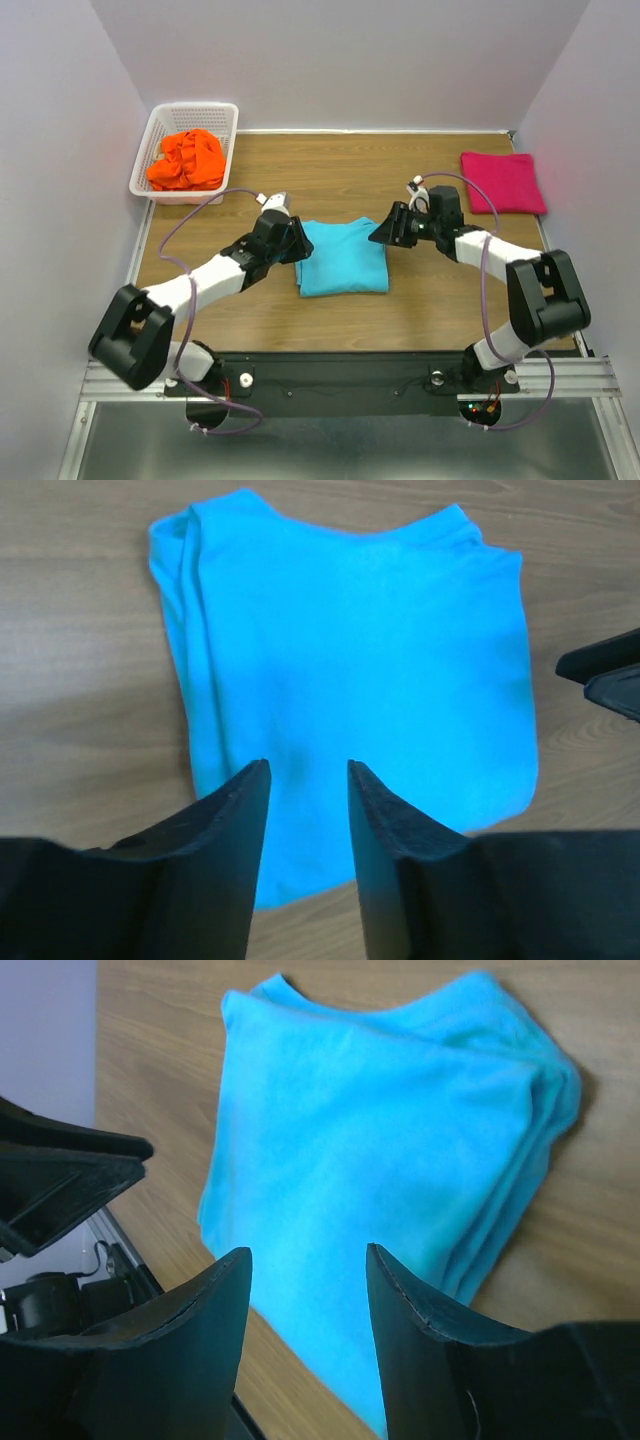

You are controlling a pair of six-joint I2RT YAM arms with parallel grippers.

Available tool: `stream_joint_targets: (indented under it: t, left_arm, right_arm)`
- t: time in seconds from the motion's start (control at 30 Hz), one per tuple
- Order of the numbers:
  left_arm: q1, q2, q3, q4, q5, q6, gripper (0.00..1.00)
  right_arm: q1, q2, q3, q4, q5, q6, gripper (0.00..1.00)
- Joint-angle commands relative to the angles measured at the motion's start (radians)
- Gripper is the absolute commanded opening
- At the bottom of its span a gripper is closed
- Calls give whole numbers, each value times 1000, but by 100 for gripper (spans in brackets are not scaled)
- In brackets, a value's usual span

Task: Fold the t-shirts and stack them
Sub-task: Fold the tshirt

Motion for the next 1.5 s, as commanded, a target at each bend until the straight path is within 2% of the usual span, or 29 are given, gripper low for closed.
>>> stream_joint_targets:
  t: [0.0, 0.07, 0.17, 0.33, 0.4, 0.57, 0.6, 0.63, 0.73, 0.87, 0.93, 1.07, 1.2, 1.27, 1.37, 1.47]
  left_arm:
    - [57, 134, 77, 148, 79, 25, 40]
    - [85, 193, 100, 178, 119, 22, 30]
    - [149, 314, 102, 211, 140, 13, 23]
    - [215, 426, 71, 239, 175, -16, 15]
    - [221, 431, 68, 238, 185, -16, 15]
    - [220, 365, 60, 219, 189, -6, 16]
    - [220, 324, 59, 198, 188, 2, 20]
    - [214, 274, 54, 177, 182, 7, 28]
    - [186, 184, 42, 134, 156, 25, 36]
    - [76, 40, 17, 72, 130, 24, 37]
    - [39, 22, 0, 72, 140, 11, 37]
    - [-15, 51, -44, 74, 151, -5, 31]
    - [-20, 112, -105, 109, 143, -13, 20]
    - [-18, 150, -139, 124, 120, -24, 15]
    - [-3, 193, -177, 132, 110, -44, 8]
    - [29, 223, -211, 162, 108, -64, 6]
  right_arm:
    - [8, 98, 84, 185, -63, 51, 55]
    - [8, 154, 98, 238, -88, 83, 54]
    - [8, 308, 127, 299, -106, 85, 51]
    - [-11, 407, 100, 312, -54, 44, 50]
    - [-25, 389, 84, 310, -56, 34, 50]
    - [-22, 245, 113, 186, -97, -13, 50]
    - [-15, 216, 106, 177, -125, -9, 50]
    - [-10, 158, 86, 175, -154, 8, 50]
    - [25, 82, 44, 169, -177, 43, 50]
    - [109, 2, -38, 196, -185, 80, 49]
    - [156, 1, -71, 232, -180, 113, 46]
    - [200, 45, -138, 354, -180, 179, 39]
    - [223, 157, -160, 391, -200, 137, 34]
    - [219, 204, -184, 393, -153, 102, 28]
    - [193, 249, -201, 402, -143, 76, 25]
    - [148, 266, -240, 425, -146, 64, 24]
